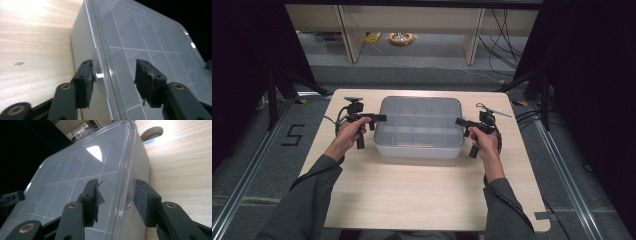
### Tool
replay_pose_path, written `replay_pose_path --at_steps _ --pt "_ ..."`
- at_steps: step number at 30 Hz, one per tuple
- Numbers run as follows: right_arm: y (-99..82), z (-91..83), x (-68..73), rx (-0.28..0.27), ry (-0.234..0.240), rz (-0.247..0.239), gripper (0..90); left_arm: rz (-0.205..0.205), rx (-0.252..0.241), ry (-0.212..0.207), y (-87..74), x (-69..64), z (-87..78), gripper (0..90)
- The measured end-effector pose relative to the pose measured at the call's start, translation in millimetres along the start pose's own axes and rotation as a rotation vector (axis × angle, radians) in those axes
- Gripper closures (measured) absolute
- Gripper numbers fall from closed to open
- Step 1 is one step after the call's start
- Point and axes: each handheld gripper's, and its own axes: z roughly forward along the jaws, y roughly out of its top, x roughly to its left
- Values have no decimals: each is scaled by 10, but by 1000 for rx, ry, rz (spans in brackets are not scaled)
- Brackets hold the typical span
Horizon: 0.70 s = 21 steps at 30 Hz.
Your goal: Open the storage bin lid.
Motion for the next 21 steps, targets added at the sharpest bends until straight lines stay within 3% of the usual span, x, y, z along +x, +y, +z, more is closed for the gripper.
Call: replay_pose_path --at_steps 3,4,7,9,12,13,14,16,17,20,21 --pt "-2 -1 28 -2 -17 -1 572 8 6 5 6 -20 -14 508" --pt "-7 -6 46 -3 -19 35 586 10 6 6 7 -26 -20 512" --pt "-17 -46 62 -38 -2 67 593 29 -9 11 4 -75 -72 520" --pt "-9 -80 58 -41 -6 40 595 41 -14 21 8 -109 -110 524" --pt "-7 -110 63 -48 -9 41 605 49 -24 21 11 -138 -154 538" --pt "2 -140 72 -83 24 84 626 43 -34 11 15 -147 -182 552" --pt "2 -140 72 -83 24 84 626 45 -38 5 24 -155 -214 552" --pt "4 -186 90 -72 31 58 641 49 -52 -1 42 -177 -269 570" --pt "14 -204 118 -101 29 37 651 56 -63 1 54 -212 -317 579" --pt "17 -240 171 -119 26 46 654 61 -77 -10 67 -246 -371 595" --pt "35 -278 166 -137 21 -3 661 63 -84 -19 74 -259 -404 603"
